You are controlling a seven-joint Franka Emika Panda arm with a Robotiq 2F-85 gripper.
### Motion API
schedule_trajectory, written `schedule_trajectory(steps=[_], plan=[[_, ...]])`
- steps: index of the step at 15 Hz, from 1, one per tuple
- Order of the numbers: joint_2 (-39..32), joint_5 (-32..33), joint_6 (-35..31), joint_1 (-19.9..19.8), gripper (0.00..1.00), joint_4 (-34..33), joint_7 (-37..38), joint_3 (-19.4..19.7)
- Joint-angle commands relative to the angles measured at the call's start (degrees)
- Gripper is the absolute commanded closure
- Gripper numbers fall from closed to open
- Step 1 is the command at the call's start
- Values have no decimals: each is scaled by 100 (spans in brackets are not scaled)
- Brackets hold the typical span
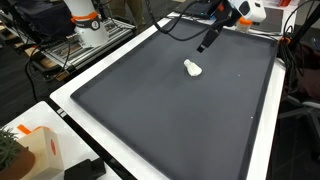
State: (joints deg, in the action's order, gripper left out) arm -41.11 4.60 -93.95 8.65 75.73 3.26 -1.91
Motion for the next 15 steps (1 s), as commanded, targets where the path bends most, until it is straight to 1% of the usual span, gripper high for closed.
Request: schedule_trajectory(steps=[1, 2, 5, 6, 8, 10, 11, 12, 14, 15], plan=[[173, -126, -501, -160, 0, 559, -31, -44], [248, -196, -716, -213, 0, 771, -35, -60], [653, -436, -1747, -379, 0, 1693, -1, -72], [799, -475, -2155, -413, 0, 1973, 13, -54], [1115, -468, -2719, -456, 0, 2521, -39, -30], [1543, -357, -2959, -484, 0, 3080, -153, -11], [1747, -398, -2967, -545, 0, 3338, -384, -79], [1099, -336, -2698, -444, 0, 2485, -118, -2], [1457, -332, -2749, -466, 0, 2899, -239, -17], [1511, -350, -2772, -484, 0, 2945, -248, -14]])
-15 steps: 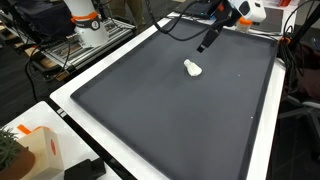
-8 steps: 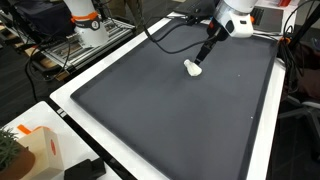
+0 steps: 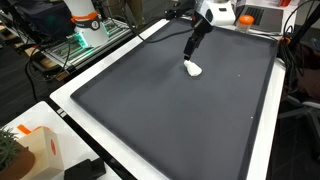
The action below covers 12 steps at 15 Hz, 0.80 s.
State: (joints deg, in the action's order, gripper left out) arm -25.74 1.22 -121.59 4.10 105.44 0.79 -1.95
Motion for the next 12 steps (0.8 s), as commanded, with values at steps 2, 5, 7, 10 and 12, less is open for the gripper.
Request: schedule_trajectory(steps=[2, 5, 7, 10, 12], plan=[[100, -57, -191, -72, 0, 120, -11, -1], [204, -110, -390, -144, 0, 349, -96, -9], [339, -121, -756, -215, 0, 653, -241, -24], [633, -186, -1563, -322, 0, 1262, -534, -83], [824, -264, -2090, -371, 0, 1647, -706, -127]])
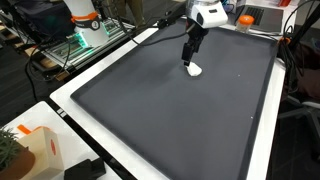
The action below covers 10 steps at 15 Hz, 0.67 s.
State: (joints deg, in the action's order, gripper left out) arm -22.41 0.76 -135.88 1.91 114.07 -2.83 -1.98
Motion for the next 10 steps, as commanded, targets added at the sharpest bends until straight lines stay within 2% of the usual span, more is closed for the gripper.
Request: schedule_trajectory(steps=[1, 5, 6, 10], plan=[[578, -254, -886, -165, 0, 952, -422, -147], [878, -356, -1586, -172, 0, 1465, -520, -200], [586, -156, -1325, -73, 0, 1059, -327, -109], [754, -184, -1448, -71, 0, 1258, -333, -123]])
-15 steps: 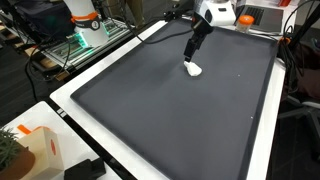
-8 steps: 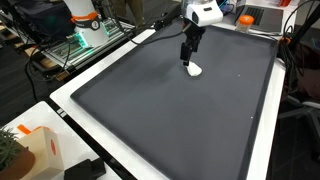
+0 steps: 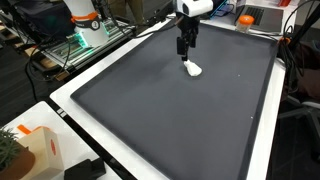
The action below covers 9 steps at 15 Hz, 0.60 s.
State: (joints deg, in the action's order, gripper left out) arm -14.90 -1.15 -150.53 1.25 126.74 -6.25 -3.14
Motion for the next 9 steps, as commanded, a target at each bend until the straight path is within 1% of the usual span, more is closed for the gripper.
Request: schedule_trajectory(steps=[1, 4, 5, 7, 9], plan=[[37, -31, -180, -22, 0, 75, 23, -3], [81, -80, -521, -54, 0, 217, 26, 0], [79, -163, -678, -106, 0, 292, -101, -41], [153, -526, -940, -278, 0, 537, -446, -222], [247, -1065, -1172, -524, 0, 803, -1022, -511]])
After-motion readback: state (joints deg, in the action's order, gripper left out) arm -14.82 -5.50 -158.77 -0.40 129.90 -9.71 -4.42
